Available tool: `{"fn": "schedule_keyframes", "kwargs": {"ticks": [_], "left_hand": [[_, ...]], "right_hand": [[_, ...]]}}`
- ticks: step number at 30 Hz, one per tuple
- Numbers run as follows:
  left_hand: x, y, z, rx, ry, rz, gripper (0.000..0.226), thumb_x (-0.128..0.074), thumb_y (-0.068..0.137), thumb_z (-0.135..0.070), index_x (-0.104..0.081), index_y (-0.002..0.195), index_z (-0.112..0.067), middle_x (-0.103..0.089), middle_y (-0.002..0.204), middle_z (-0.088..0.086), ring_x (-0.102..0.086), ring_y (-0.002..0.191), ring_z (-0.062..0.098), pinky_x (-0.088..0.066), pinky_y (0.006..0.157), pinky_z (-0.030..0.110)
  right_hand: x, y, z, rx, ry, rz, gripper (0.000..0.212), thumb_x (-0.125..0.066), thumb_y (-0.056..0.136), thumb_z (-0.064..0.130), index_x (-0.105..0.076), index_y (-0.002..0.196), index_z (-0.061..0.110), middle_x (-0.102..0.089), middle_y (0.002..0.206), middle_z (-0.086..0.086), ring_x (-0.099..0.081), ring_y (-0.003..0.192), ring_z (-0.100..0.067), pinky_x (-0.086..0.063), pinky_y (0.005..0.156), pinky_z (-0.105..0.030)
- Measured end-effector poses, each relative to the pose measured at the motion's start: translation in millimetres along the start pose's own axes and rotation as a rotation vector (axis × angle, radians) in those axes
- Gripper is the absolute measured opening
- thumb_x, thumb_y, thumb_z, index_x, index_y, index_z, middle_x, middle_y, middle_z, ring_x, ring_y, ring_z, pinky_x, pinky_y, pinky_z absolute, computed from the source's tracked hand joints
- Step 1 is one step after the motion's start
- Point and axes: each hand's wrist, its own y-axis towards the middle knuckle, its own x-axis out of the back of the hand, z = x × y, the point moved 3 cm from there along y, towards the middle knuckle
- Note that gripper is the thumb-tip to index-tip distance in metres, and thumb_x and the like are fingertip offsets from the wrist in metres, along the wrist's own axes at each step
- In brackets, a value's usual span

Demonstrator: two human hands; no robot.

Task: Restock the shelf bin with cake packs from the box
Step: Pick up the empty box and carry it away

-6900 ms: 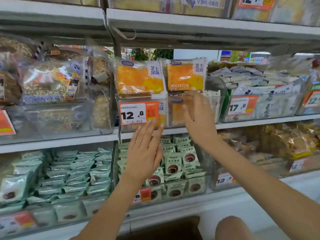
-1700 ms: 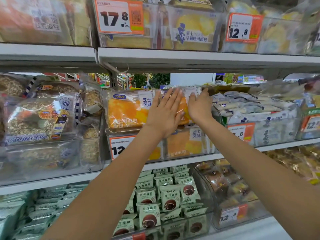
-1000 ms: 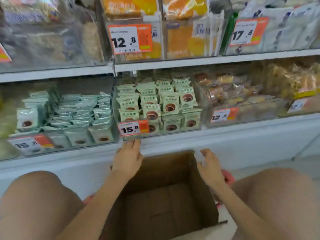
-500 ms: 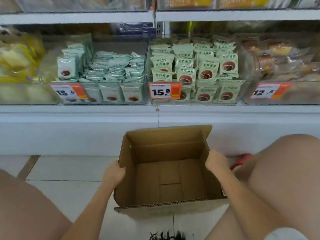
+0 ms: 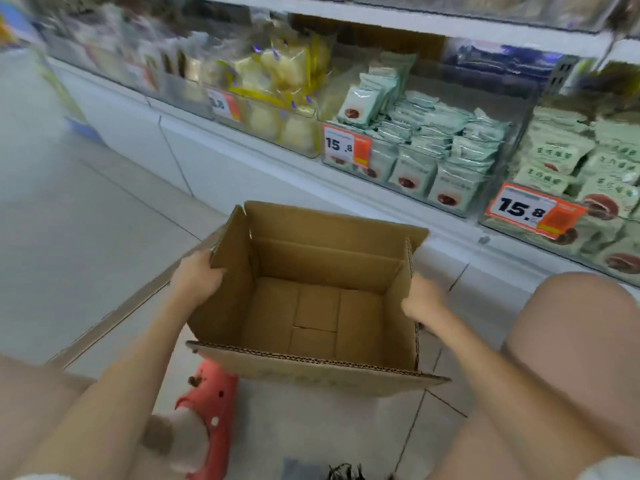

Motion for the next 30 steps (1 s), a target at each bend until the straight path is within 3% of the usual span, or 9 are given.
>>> {"fn": "schedule_keyframes", "kwargs": {"ticks": [5, 9, 12, 15, 18, 24, 30], "left_hand": [[83.4, -1.2, 67.5, 0.118, -0.108, -0.161, 0.032, -0.059, 0.088, -0.011, -0.060, 0.118, -0.002, -0.066, 0.108, 0.022, -0.063, 0.095, 0.038, -0.053, 0.087, 0.049], [157.8, -18.0, 95.2, 0.190, -0.077, -0.278, 0.026, -0.057, 0.091, -0.011, -0.059, 0.114, 0.000, -0.063, 0.107, 0.021, -0.060, 0.099, 0.039, -0.045, 0.075, 0.035], [209.8, -19.4, 117.0, 0.205, -0.003, -0.364, 0.017, -0.056, 0.089, -0.013, -0.061, 0.104, -0.005, -0.063, 0.099, 0.020, -0.056, 0.086, 0.033, -0.040, 0.069, 0.032], [249.4, -12.3, 136.6, 0.248, 0.032, -0.427, 0.010, -0.055, 0.088, -0.013, -0.059, 0.095, -0.006, -0.058, 0.091, 0.015, -0.050, 0.082, 0.030, -0.038, 0.068, 0.032], [277.6, 0.5, 153.7, 0.282, 0.021, -0.494, 0.012, -0.054, 0.085, -0.011, -0.059, 0.093, -0.003, -0.060, 0.092, 0.018, -0.055, 0.086, 0.035, -0.040, 0.068, 0.033], [266.7, 48.7, 208.6, 0.431, -0.045, -0.538, 0.013, -0.049, 0.080, -0.005, -0.058, 0.089, -0.003, -0.060, 0.088, 0.018, -0.056, 0.082, 0.038, -0.040, 0.062, 0.034], [236.9, 139.4, 303.9, 0.673, 0.088, -0.566, 0.010, -0.049, 0.083, -0.003, -0.055, 0.088, 0.002, -0.052, 0.080, 0.017, -0.049, 0.075, 0.035, -0.036, 0.060, 0.034]], "right_hand": [[11.2, 6.2, 107.0, 0.227, -0.008, 0.014, 0.029, -0.048, 0.085, 0.003, -0.034, 0.065, 0.020, -0.049, 0.073, -0.004, -0.051, 0.067, -0.020, -0.032, 0.048, -0.025], [31.1, -8.6, 204.5, 0.384, -0.004, -0.017, 0.013, -0.047, 0.083, 0.002, -0.046, 0.077, 0.014, -0.051, 0.074, -0.005, -0.052, 0.071, -0.024, -0.035, 0.049, -0.026], [47.4, -29.4, 280.3, 0.490, -0.102, -0.072, 0.006, -0.046, 0.084, 0.003, -0.046, 0.081, 0.009, -0.045, 0.073, -0.006, -0.050, 0.073, -0.026, -0.033, 0.049, -0.027], [52.6, -39.0, 345.6, 0.553, -0.175, -0.115, 0.023, -0.045, 0.084, 0.000, -0.033, 0.067, 0.010, -0.036, 0.068, -0.005, -0.039, 0.061, -0.020, -0.026, 0.045, -0.027], [48.3, -31.6, 396.8, 0.614, -0.202, -0.128, 0.025, -0.046, 0.083, -0.001, -0.033, 0.064, 0.011, -0.037, 0.067, -0.006, -0.037, 0.057, -0.019, -0.026, 0.045, -0.026], [-14.0, 26.1, 474.8, 0.699, -0.152, -0.123, 0.021, -0.047, 0.076, -0.004, -0.036, 0.063, 0.008, -0.043, 0.065, -0.008, -0.044, 0.059, -0.025, -0.027, 0.045, -0.024], [-138.7, 109.0, 594.9, 0.851, -0.191, 0.013, 0.027, -0.047, 0.080, -0.002, -0.035, 0.060, 0.011, -0.040, 0.062, -0.005, -0.040, 0.057, -0.021, -0.025, 0.045, -0.023]]}}
